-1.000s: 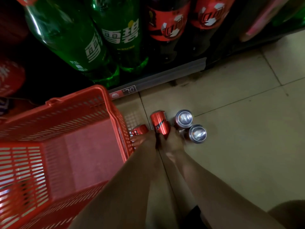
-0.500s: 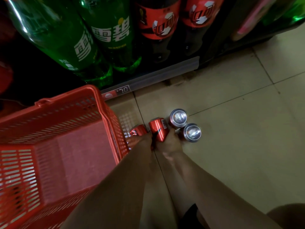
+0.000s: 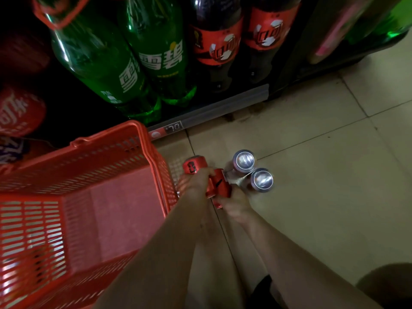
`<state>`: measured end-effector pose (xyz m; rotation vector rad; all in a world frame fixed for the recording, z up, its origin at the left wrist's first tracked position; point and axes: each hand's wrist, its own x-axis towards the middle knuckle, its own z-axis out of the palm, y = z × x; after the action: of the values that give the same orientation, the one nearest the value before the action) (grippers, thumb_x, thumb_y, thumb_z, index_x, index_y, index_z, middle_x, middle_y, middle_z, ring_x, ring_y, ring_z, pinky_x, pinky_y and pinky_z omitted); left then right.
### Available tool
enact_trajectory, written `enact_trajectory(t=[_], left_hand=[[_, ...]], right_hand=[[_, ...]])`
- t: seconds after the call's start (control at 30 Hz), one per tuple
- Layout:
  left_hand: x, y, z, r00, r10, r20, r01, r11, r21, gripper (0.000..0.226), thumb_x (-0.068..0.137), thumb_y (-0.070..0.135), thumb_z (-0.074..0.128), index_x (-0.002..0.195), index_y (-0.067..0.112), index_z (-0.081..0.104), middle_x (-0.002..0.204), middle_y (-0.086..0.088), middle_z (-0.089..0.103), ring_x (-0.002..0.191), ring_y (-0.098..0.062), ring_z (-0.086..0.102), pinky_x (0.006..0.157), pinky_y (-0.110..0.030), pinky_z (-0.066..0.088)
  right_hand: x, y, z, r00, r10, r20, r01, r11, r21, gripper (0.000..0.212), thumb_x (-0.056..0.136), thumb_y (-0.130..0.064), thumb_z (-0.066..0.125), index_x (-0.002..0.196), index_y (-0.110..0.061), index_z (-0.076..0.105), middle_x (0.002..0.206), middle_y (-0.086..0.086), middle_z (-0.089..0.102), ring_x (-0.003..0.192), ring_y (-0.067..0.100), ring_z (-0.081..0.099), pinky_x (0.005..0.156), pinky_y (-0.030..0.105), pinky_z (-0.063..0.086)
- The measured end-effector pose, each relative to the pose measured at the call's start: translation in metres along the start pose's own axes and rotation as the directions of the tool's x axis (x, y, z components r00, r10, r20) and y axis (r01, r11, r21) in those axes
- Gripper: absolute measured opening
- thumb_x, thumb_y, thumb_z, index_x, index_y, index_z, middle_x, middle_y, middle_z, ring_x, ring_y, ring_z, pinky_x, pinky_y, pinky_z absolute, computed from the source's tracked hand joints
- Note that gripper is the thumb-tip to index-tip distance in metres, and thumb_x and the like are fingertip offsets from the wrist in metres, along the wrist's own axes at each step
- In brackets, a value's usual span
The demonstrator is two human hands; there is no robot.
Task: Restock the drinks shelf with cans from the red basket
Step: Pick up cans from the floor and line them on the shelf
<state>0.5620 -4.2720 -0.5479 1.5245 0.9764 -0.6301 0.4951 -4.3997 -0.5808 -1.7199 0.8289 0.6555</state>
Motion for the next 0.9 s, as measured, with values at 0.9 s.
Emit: enact_trajectory(t=[0.9], left_hand=[[-0.152,0.157,-0.080,0.604,0.323,0.728,-0.614,0.772,0.167,0.082,0.063,0.029,0.086,0.137,0.012,0.058,0.129,-0.019,0.070,0.123,-0.038,0.066,0.114,-0.059,0.045]], right_hand=[[-0.099,-0.142,-0.060,0.823,-0.507,0.255,0.255,0.731,0.633,0.075,0.072,0.030,0.062,0.131,-0.015,0.054,0.135,0.010,0.061,0.121,0.031,0.065,0.089,0.045,0.056]])
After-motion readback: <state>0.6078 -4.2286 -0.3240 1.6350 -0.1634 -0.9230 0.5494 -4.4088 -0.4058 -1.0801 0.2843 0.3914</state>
